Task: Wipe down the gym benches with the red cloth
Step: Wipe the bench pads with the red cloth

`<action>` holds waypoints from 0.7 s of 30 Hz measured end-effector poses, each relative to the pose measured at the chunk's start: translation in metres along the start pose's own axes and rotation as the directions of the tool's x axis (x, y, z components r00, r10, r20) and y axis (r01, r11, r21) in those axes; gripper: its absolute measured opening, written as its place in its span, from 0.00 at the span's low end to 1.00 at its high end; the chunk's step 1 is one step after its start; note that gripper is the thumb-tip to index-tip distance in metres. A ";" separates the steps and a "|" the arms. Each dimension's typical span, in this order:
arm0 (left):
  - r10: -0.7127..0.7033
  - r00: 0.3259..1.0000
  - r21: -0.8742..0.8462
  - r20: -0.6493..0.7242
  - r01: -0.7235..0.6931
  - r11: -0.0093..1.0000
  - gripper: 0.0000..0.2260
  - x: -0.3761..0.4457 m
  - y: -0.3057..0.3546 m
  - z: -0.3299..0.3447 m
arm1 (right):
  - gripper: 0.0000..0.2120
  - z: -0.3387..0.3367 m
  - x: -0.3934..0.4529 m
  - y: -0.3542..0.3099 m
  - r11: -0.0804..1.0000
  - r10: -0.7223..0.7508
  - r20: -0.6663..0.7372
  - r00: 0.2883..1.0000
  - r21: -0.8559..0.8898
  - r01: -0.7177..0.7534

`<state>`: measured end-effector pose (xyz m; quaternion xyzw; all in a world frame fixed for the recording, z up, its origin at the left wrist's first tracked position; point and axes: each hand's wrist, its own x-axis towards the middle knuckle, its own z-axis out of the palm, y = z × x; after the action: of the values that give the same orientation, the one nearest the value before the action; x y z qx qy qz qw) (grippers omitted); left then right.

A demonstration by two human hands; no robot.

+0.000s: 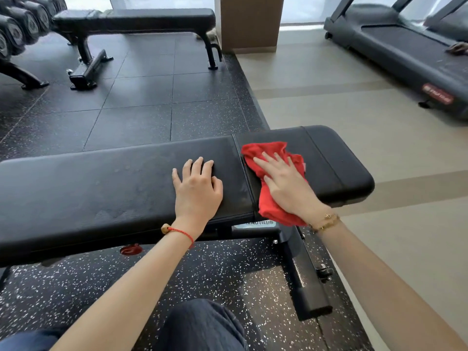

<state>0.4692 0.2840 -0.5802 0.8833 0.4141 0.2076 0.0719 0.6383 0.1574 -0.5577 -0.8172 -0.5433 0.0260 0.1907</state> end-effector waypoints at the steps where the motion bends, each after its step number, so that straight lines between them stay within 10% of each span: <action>1: 0.002 1.000 -0.001 0.004 -0.002 1.000 0.20 0.000 0.000 0.000 | 0.25 -0.003 -0.011 0.007 1.000 0.023 -0.014 1.000 0.000 -0.023; 10: 0.016 1.000 0.028 0.017 -0.017 0.999 0.20 -0.001 0.002 0.001 | 0.24 -0.052 0.007 0.108 0.854 0.515 -0.089 0.852 -0.035 -0.520; 21: 0.021 1.000 0.061 0.023 -0.023 0.998 0.20 0.000 0.003 0.002 | 0.24 -0.028 0.010 0.077 0.951 0.307 -0.030 0.951 -0.027 -0.308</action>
<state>0.4719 0.2818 -0.5808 0.8919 0.4097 0.1857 0.0471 0.7169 0.1325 -0.5565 -0.8950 -0.4073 0.0363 0.1782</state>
